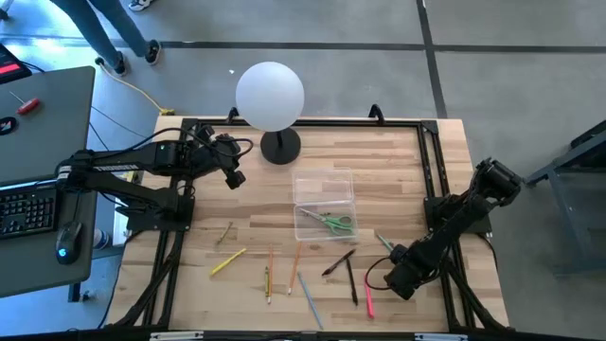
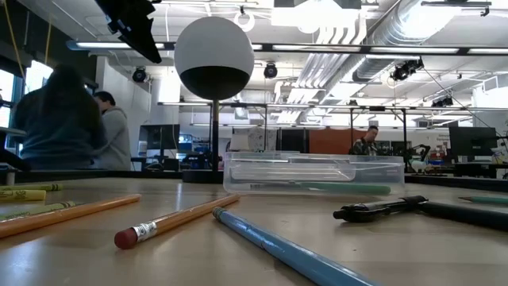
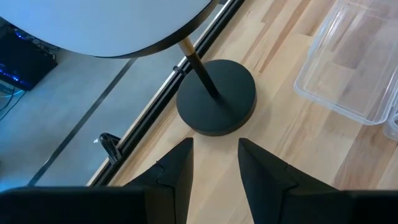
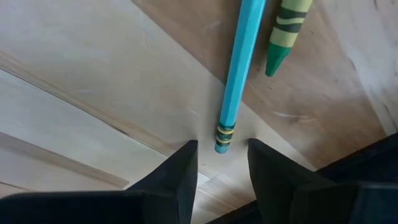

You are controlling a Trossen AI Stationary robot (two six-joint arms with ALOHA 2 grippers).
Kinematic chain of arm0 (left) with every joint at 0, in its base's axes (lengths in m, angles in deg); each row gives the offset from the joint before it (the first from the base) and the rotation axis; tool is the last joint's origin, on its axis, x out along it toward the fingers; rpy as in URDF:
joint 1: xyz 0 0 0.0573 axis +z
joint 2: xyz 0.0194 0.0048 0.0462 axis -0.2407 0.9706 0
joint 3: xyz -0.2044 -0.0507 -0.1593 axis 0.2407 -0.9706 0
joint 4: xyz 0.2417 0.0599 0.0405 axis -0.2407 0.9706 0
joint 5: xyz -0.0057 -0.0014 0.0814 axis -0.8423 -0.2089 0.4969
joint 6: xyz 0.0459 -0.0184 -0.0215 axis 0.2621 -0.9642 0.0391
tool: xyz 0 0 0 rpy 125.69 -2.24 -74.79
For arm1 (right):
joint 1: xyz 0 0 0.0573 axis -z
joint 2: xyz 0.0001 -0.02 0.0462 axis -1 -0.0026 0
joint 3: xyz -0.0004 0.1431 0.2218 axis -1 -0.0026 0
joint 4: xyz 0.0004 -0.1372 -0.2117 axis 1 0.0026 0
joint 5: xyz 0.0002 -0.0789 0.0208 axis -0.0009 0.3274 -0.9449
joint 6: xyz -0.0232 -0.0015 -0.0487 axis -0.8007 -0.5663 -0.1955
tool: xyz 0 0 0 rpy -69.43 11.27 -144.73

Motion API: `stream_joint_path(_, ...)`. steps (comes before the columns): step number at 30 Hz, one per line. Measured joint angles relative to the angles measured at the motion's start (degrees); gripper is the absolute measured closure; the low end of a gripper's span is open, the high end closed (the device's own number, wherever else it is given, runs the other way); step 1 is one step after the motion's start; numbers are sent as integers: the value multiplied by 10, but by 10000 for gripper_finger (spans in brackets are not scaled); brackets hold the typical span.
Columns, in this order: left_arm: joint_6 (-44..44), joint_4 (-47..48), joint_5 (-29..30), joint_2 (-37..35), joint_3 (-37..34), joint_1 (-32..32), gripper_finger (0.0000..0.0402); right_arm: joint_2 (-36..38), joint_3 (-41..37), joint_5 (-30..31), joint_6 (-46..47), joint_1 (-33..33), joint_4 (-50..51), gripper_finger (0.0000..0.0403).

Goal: Pick & place school supplies into a supply box
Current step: Put the light blue pencil into the transparent supply box

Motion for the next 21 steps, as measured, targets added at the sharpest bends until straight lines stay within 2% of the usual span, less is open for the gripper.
stream_joint_path(14,0,-4,1,0,0,0,243,-1,-1,5,0,0,4,381)
stream_joint_path(21,0,-4,1,0,0,0,243,-1,0,9,0,-1,3,400)
